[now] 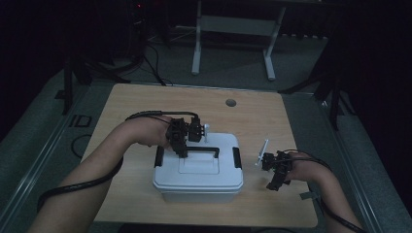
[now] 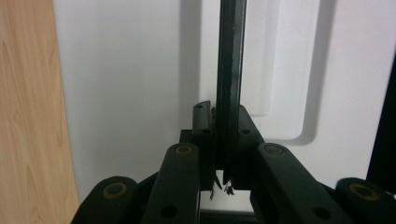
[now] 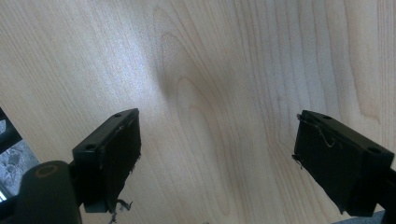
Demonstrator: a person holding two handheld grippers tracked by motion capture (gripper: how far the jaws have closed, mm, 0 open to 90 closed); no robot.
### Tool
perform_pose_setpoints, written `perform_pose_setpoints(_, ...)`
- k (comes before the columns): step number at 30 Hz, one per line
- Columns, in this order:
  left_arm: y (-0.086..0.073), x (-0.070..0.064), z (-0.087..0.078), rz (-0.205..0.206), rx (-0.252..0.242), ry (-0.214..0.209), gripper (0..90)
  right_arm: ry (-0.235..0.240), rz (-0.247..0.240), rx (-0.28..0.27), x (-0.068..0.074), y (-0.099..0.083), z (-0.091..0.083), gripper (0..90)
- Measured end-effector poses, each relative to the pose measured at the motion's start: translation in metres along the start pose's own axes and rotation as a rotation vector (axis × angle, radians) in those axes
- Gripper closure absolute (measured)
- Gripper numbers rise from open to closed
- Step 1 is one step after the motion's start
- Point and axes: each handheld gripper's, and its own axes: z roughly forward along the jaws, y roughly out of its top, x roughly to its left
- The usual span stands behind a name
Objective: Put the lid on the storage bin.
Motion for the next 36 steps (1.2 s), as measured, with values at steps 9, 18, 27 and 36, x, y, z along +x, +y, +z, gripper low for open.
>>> perform_pose_setpoints(9, 0.001, 0.005, 0.013, -0.003, 0.020, -0.012, 83.1, 0.000, -0.009, 0.005, 0.001, 0.003, 0.002, 14.4)
perform_pose_setpoints(18, -0.006, 0.010, 0.021, -0.035, 0.001, -0.049, 82.8, 0.004, -0.009, 0.007, 0.002, 0.004, 0.004, 14.4)
perform_pose_setpoints(27, -0.007, 0.014, 0.015, -0.071, -0.021, 0.036, 45.3, 0.002, -0.014, 0.007, 0.002, 0.007, 0.004, 14.4)
perform_pose_setpoints(36, -0.025, 0.020, 0.014, -0.119, -0.056, 0.128, 1.1, -0.007, -0.013, 0.000, 0.001, 0.008, 0.002, 14.4)
